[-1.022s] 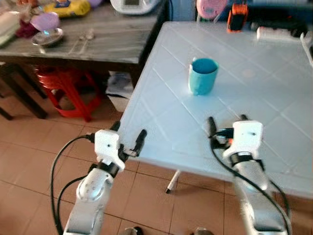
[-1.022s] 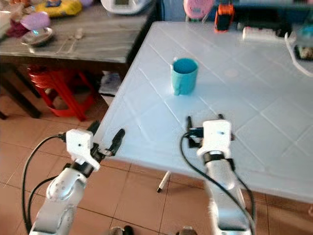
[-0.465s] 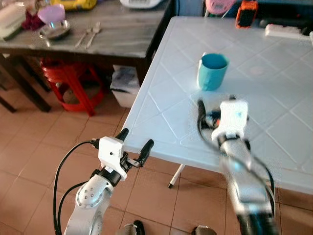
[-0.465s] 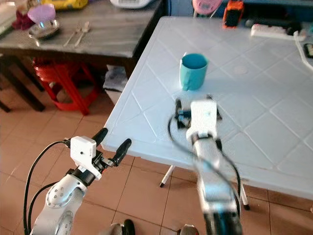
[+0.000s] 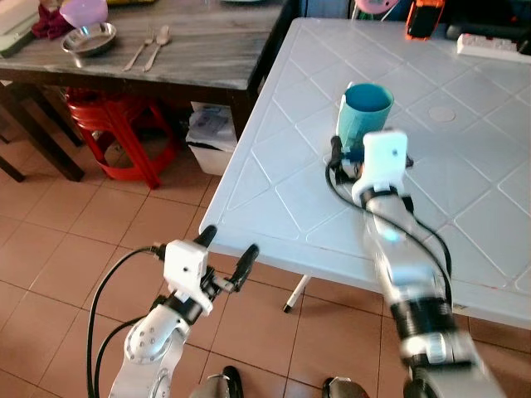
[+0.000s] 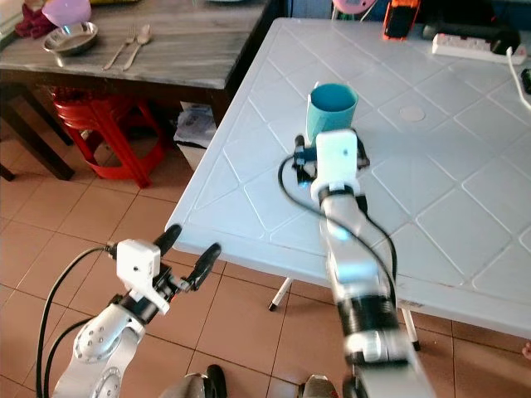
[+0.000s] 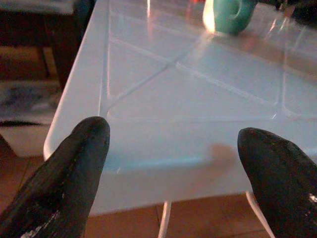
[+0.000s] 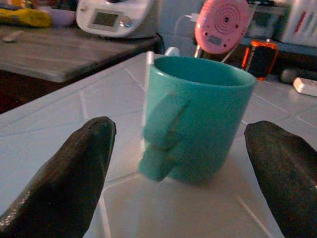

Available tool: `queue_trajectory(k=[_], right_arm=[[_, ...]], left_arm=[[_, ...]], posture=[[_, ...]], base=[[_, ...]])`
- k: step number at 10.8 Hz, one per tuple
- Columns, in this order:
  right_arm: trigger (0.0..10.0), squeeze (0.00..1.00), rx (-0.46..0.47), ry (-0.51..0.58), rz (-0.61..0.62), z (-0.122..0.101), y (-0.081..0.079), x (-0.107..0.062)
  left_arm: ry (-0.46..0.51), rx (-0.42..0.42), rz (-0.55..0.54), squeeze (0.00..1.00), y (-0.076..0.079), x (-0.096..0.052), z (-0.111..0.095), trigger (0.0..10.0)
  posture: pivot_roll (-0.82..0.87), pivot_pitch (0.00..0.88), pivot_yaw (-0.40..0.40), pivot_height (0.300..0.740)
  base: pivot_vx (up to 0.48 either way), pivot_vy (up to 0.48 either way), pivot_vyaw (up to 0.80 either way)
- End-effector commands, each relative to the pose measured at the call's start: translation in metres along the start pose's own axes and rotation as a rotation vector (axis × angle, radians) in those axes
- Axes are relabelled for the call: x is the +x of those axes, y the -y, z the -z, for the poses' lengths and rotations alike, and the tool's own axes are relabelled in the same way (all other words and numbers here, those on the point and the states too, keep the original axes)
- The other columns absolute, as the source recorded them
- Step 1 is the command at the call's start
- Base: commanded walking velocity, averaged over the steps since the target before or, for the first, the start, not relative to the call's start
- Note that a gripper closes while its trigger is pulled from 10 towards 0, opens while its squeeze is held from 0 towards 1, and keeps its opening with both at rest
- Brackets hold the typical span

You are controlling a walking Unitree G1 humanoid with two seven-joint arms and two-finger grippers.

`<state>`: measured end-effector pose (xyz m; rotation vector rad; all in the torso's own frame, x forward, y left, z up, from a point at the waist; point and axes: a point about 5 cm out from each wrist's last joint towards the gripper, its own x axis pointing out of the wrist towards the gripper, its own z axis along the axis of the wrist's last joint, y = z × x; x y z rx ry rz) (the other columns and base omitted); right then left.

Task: Setting the table

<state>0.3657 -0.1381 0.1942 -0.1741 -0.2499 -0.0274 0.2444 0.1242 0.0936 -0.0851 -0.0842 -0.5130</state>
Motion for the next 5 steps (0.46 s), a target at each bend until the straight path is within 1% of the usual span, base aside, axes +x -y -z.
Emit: queue_trajectory(k=[1,2,3,4,5], right_arm=[[10.0,0.00,0.013,-0.001,0.013,0.001,0.002,0.004],[10.0,0.00,0.031,-0.004,0.034,0.001,0.004,0.009],[2.5,0.00,0.030,0.003,0.042,0.000,0.005,0.013],[0.0,0.00,0.030,0.009,0.049,-0.001,0.005,0.017],[0.0,0.00,0.032,0.013,0.055,-0.001,0.004,0.019]], left_arm=[[-0.042,0.002,-0.014,0.00,-0.006,-0.007,0.010,10.0],[-0.049,0.000,-0.014,0.00,-0.006,-0.008,0.014,10.0],[-0.056,-0.001,-0.014,0.00,-0.007,-0.007,0.020,10.0],[-0.062,-0.002,-0.012,0.00,-0.008,-0.007,0.027,10.0],[-0.077,-0.006,-0.014,0.00,-0.010,-0.006,0.036,10.0]], posture=[[-0.03,0.258,0.085,0.740],[-0.03,0.258,0.086,0.740],[-0.04,0.258,0.088,0.740],[-0.04,0.257,0.090,0.740],[-0.04,0.259,0.090,0.740]], base=[[0.000,0.000,0.00],[0.000,0.000,0.00],[0.000,0.000,0.00],[0.000,0.000,0.00],[0.000,0.000,0.00]])
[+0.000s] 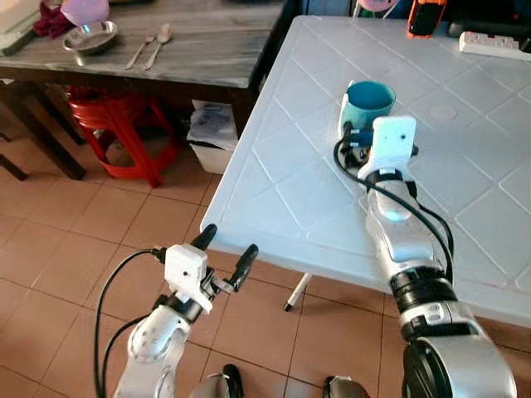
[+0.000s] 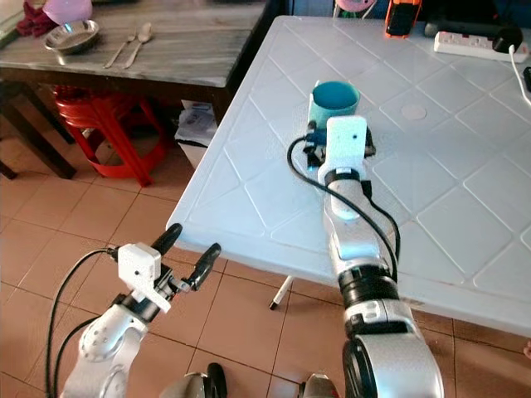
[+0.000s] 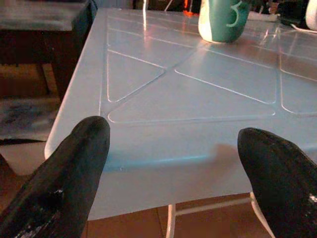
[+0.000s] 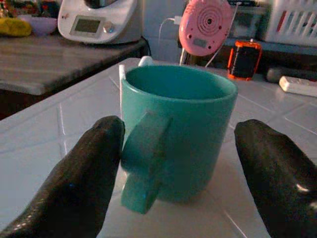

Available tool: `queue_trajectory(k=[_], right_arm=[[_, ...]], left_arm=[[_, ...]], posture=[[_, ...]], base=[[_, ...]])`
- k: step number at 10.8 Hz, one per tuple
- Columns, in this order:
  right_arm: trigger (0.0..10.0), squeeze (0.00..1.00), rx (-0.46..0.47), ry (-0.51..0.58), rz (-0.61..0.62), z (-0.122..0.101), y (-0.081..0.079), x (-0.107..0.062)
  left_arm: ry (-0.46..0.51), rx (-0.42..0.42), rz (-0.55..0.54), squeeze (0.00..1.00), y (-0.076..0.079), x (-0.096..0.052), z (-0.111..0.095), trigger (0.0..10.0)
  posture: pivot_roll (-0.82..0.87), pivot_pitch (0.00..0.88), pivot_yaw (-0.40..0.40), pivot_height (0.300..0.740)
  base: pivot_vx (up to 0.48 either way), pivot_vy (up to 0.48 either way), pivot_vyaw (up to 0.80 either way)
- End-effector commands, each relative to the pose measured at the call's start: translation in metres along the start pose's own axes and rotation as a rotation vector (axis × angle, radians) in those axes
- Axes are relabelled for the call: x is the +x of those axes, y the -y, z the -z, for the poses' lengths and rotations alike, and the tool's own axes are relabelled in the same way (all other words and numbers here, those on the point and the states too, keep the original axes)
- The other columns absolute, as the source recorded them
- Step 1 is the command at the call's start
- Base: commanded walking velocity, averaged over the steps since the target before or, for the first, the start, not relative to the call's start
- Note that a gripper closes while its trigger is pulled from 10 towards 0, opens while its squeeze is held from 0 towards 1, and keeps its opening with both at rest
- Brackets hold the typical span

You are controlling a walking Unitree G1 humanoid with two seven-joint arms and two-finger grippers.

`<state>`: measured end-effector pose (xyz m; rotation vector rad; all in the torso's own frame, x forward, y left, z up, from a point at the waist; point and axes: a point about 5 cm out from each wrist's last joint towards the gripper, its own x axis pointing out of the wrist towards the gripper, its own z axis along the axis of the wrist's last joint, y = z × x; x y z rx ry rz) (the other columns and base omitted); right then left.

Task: Setting the table

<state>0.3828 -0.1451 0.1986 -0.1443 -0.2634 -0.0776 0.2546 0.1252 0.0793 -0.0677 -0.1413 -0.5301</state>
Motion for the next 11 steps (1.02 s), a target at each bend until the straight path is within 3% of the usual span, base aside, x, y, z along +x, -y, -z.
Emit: queue_trajectory(k=[1,4,7,8,10,11], right_arm=[[0.0,0.00,0.009,0.007,0.002,-0.001,-0.003,0.002],[0.0,0.00,0.009,0.006,0.007,0.002,-0.002,0.003],[0.0,0.00,0.000,0.012,0.010,0.003,0.000,0.004],[0.1,0.00,-0.004,0.016,0.011,0.003,0.001,0.004],[0.6,0.00,-0.002,0.017,0.010,0.005,-0.001,0.002],[0.9,0.00,-0.002,0.021,0.006,0.005,-0.003,0.002]], left_arm=[[-0.134,-0.037,-0.037,0.00,-0.005,-0.015,0.028,10.0],[-0.094,-0.100,0.016,0.00,-0.003,-0.014,0.037,10.0],[-0.070,-0.113,0.054,0.00,-0.004,-0.006,0.043,10.0],[0.016,-0.013,0.024,0.00,-0.018,0.003,0.025,10.0],[0.177,0.141,-0.107,0.00,-0.066,0.012,-0.028,10.0],[0.255,0.153,-0.155,0.00,-0.076,0.014,-0.056,10.0]], posture=[[-0.03,0.261,0.091,0.740],[-0.04,0.262,0.087,0.740],[-0.05,0.261,0.081,0.740],[-0.05,0.259,0.079,0.740],[-0.03,0.246,0.082,0.740],[-0.03,0.246,0.084,0.740]], base=[[0.000,0.000,0.00],[0.000,0.000,0.00],[0.000,0.000,0.00],[0.000,0.000,0.00],[0.000,0.000,0.00],[0.000,0.000,0.00]])
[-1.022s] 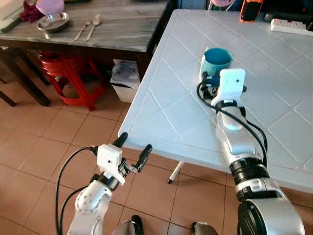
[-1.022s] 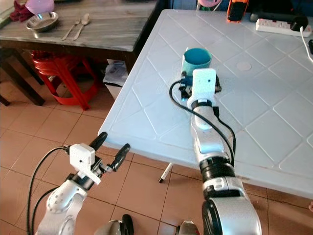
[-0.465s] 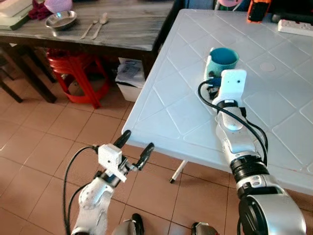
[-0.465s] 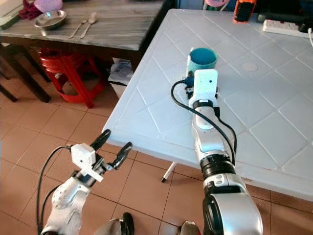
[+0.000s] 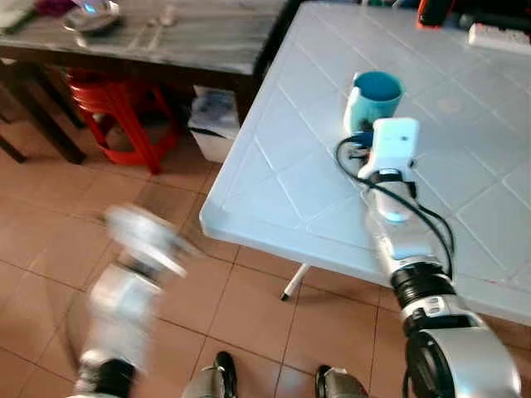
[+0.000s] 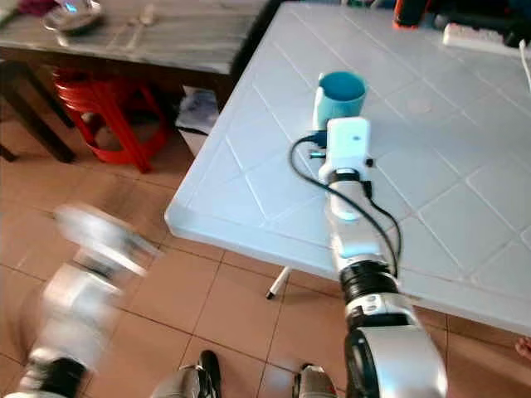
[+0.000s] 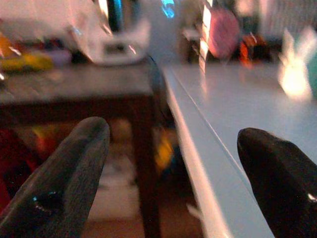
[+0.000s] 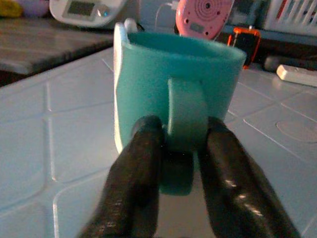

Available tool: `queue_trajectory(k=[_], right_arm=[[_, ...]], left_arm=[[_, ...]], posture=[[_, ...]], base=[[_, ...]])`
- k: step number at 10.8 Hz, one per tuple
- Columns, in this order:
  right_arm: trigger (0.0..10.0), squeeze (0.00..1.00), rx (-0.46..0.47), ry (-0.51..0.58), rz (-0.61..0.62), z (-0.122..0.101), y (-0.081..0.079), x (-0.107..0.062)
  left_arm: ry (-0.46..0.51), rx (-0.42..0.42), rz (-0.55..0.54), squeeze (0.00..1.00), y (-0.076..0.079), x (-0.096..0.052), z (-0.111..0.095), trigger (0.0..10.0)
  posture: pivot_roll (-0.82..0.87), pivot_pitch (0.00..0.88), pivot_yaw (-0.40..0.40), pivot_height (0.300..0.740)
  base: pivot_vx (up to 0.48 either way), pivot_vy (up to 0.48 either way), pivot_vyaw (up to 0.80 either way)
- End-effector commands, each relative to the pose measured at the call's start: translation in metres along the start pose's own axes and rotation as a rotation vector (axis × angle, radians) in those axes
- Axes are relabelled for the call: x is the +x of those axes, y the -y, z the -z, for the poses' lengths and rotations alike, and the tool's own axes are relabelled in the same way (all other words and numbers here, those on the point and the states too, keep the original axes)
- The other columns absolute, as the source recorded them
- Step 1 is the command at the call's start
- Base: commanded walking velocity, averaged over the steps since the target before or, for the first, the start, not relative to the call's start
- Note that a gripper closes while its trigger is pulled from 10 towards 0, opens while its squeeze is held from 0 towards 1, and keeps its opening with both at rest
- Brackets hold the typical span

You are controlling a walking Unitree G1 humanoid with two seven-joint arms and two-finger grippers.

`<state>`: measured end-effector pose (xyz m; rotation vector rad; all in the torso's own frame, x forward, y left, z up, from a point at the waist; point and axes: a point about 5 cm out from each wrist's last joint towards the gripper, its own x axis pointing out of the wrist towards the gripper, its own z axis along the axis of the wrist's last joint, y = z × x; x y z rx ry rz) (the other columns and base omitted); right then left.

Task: Setting the table

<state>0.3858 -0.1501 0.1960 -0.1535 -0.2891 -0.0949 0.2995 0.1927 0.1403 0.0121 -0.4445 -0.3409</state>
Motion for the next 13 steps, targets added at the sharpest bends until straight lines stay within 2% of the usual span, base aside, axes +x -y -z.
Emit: queue_trajectory(k=[1,2,3,4,5,6,7,8,10,13], right_arm=[[1.3,0.00,0.010,-0.001,-0.013,0.001,-0.008,-0.001],[1.1,0.00,0.011,0.000,-0.013,0.001,-0.008,-0.002],[1.0,0.00,0.012,0.002,-0.013,0.002,-0.008,-0.002],[0.0,0.00,0.011,0.004,-0.012,0.003,-0.008,-0.004],[0.0,0.00,0.008,0.000,-0.007,0.004,-0.006,-0.004],[0.0,0.00,0.005,-0.002,-0.002,0.006,-0.005,-0.005],[0.0,0.00,0.001,-0.002,0.006,0.006,-0.003,-0.007],[0.0,0.00,-0.002,0.000,0.012,0.007,-0.002,-0.007],[0.0,0.00,-0.007,0.000,0.020,0.007,0.001,-0.009],[0.0,0.00,-0.004,-0.004,0.026,0.009,0.003,-0.012]], left_arm=[[0.069,0.011,-0.023,0.00,-0.004,0.009,-0.025,10.0],[0.141,0.014,-0.006,0.00,-0.002,0.020,-0.057,10.0],[0.142,0.006,0.036,0.00,0.010,0.033,-0.077,10.0],[0.117,-0.046,0.151,0.00,0.056,0.046,-0.094,10.0],[0.071,-0.102,0.239,0.00,0.077,0.044,-0.092,10.0],[0.045,-0.141,0.310,0.00,0.089,0.036,-0.090,10.0],[-0.034,-0.154,0.406,0.00,0.098,0.022,-0.080,10.0],[-0.099,-0.159,0.432,0.00,0.099,0.013,-0.069,10.0],[-0.150,-0.191,0.471,0.00,0.096,0.003,-0.059,10.0],[-0.179,-0.187,0.484,0.00,0.089,-0.003,-0.049,10.0]], posture=[[-0.03,0.242,0.086,0.740],[-0.02,0.238,0.088,0.740],[-0.03,0.238,0.090,0.740],[-0.03,0.238,0.091,0.740],[-0.03,0.237,0.090,0.740],[-0.03,0.238,0.091,0.740],[-0.03,0.237,0.089,0.740],[-0.04,0.237,0.088,0.740],[-0.04,0.237,0.088,0.740],[-0.04,0.236,0.093,0.740]], base=[[0.000,0.000,0.00],[0.000,0.000,0.00],[0.000,0.000,0.00],[0.000,0.000,0.00],[0.000,0.000,0.00],[0.000,0.000,0.00],[0.000,0.000,0.00],[0.000,0.000,0.00],[0.000,0.000,0.00],[0.000,0.000,0.00]])
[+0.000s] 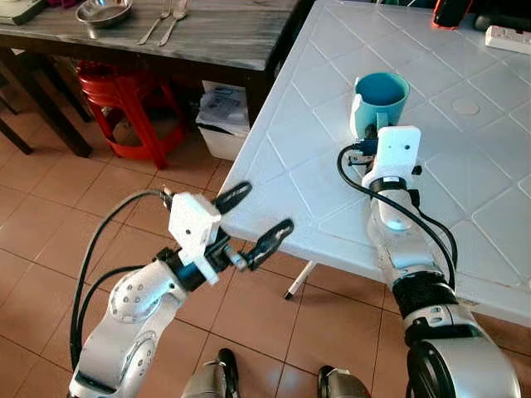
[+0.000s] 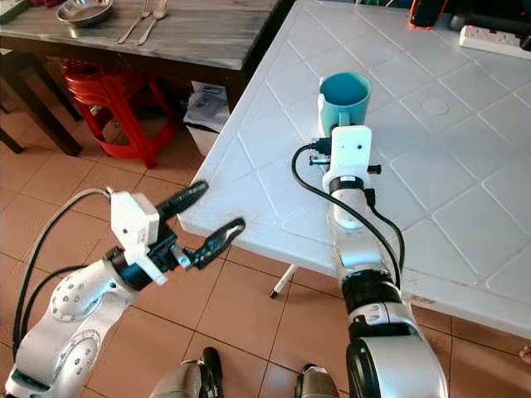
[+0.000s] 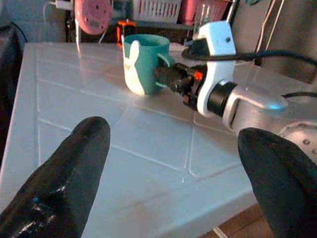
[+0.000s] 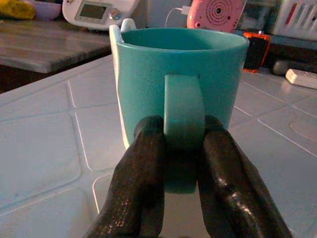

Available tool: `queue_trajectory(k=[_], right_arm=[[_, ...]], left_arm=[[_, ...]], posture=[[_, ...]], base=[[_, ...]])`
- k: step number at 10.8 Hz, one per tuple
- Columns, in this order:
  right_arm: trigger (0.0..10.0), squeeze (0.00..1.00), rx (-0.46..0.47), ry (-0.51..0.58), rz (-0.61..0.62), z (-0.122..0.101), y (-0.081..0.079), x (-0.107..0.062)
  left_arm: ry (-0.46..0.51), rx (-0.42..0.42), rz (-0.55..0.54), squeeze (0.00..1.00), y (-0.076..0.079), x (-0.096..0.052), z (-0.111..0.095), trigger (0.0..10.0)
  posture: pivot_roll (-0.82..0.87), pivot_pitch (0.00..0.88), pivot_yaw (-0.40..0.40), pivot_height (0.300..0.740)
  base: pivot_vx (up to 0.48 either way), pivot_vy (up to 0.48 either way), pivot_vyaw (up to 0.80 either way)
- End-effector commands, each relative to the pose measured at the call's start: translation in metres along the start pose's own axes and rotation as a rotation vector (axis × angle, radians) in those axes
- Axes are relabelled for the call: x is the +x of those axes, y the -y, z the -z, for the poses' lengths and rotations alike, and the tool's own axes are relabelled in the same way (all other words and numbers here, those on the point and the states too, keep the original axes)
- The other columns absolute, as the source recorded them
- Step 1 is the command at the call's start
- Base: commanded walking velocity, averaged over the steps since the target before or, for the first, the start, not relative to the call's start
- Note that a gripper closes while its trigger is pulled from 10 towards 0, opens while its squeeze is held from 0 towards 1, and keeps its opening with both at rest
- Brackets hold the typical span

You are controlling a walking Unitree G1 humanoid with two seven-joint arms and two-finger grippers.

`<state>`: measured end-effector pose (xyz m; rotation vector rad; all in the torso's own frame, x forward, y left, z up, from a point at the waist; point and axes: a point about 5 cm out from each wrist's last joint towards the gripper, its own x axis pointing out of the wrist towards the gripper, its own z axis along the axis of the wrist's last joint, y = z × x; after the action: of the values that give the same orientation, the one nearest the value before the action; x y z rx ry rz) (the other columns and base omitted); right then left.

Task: Setting the table

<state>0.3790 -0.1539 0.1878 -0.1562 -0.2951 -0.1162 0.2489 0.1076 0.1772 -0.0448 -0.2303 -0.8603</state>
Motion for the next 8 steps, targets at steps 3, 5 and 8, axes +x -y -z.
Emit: queue_trajectory(k=[3,5,8], right_arm=[[0.0,0.00,0.010,0.001,0.005,-0.001,0.000,-0.002],[0.0,0.00,0.043,0.028,-0.002,-0.010,0.000,-0.006],[10.0,0.00,0.053,0.075,-0.052,-0.019,0.003,-0.032]], left_arm=[[-0.034,0.019,-0.016,0.00,-0.005,-0.008,0.013,10.0],[-0.074,0.089,-0.207,0.00,-0.027,-0.009,0.024,10.0],[-0.064,0.152,-0.495,0.00,-0.055,-0.010,0.025,10.0]], posture=[[-0.04,0.226,0.099,0.740],[-0.04,0.207,0.099,0.740],[-0.05,0.178,0.084,0.740]], base=[[0.000,0.000,0.00],[0.000,0.000,0.00],[0.000,0.000,0.00]])
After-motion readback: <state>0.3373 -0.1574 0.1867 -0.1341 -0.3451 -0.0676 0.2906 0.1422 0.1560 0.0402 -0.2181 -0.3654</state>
